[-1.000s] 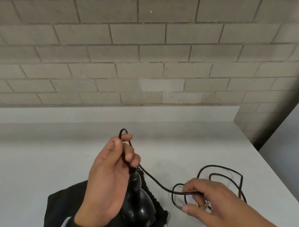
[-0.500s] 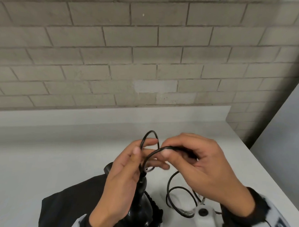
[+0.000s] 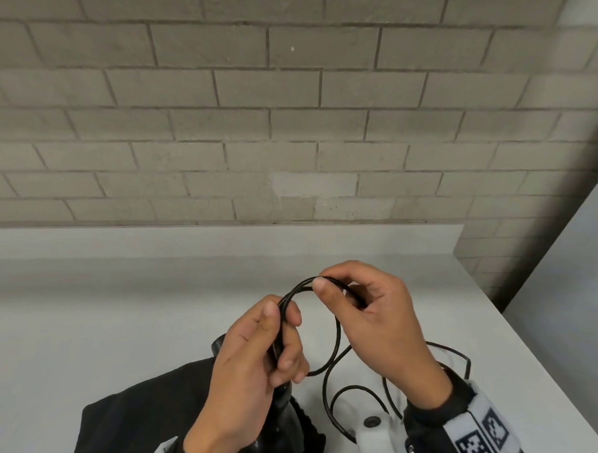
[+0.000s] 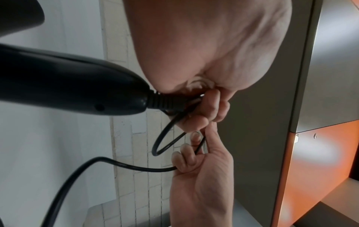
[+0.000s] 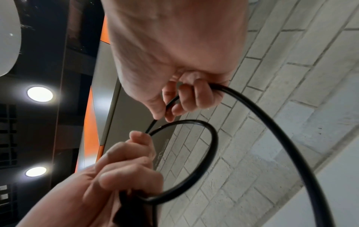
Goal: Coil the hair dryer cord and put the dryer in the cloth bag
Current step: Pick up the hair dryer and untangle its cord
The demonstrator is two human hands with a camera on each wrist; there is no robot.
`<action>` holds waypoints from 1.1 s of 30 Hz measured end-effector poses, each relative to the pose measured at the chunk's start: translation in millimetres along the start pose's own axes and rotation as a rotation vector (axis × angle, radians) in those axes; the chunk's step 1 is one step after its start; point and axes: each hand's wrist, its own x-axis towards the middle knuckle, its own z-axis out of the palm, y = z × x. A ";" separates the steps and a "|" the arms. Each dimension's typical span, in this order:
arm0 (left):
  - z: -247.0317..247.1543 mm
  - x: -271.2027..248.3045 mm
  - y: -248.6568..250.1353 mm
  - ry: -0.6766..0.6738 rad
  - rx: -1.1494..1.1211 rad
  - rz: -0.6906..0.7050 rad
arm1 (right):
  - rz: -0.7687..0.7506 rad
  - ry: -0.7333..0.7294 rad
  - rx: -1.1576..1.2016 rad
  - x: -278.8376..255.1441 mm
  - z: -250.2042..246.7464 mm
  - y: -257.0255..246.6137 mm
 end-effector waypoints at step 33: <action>-0.4 1.7 -7.2 0.069 -0.172 -0.013 | 0.267 -0.050 -0.021 -36.7 25.9 28.5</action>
